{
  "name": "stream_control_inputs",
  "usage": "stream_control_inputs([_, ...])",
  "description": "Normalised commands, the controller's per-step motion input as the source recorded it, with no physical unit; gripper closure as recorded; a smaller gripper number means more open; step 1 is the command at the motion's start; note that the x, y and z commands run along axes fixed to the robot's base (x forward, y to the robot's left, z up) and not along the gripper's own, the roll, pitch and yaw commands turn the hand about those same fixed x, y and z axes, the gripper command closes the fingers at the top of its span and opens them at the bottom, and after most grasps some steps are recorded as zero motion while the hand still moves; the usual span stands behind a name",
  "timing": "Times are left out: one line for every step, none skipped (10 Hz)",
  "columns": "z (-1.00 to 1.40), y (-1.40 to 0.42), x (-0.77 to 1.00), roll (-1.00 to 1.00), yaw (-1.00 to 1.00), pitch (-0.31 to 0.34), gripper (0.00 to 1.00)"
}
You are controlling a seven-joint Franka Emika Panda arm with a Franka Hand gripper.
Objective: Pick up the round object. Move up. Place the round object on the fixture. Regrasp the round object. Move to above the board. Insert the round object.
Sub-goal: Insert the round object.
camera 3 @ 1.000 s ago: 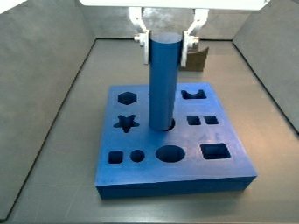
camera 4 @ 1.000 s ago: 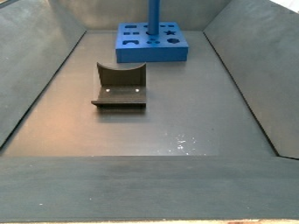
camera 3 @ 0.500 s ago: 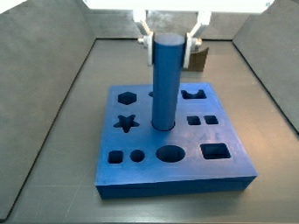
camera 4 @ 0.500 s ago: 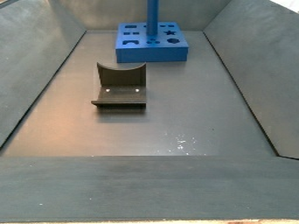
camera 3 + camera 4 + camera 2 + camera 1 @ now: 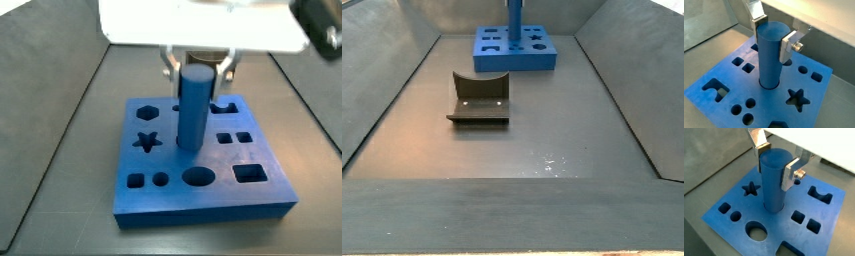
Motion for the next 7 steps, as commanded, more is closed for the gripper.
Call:
stream_control_inputs([-0.53,-0.16,0.19,0.16,0.0,0.0,1.0])
stream_control_inputs([-0.52,-0.14,0.17,0.14,0.0,0.0,1.0])
stream_control_inputs([-0.5,-0.07,0.17,0.11,0.0,0.0,1.0])
stream_control_inputs([-0.49,0.0,0.13,0.05,0.0,0.0,1.0])
stream_control_inputs([-0.16,0.0,0.0,-0.09,-0.01,-0.02,1.0])
stream_control_inputs([-0.03,0.0,0.0,-0.04,-0.01,-0.009,1.0])
stream_control_inputs([0.0,0.0,0.0,0.0,0.0,0.0,1.0])
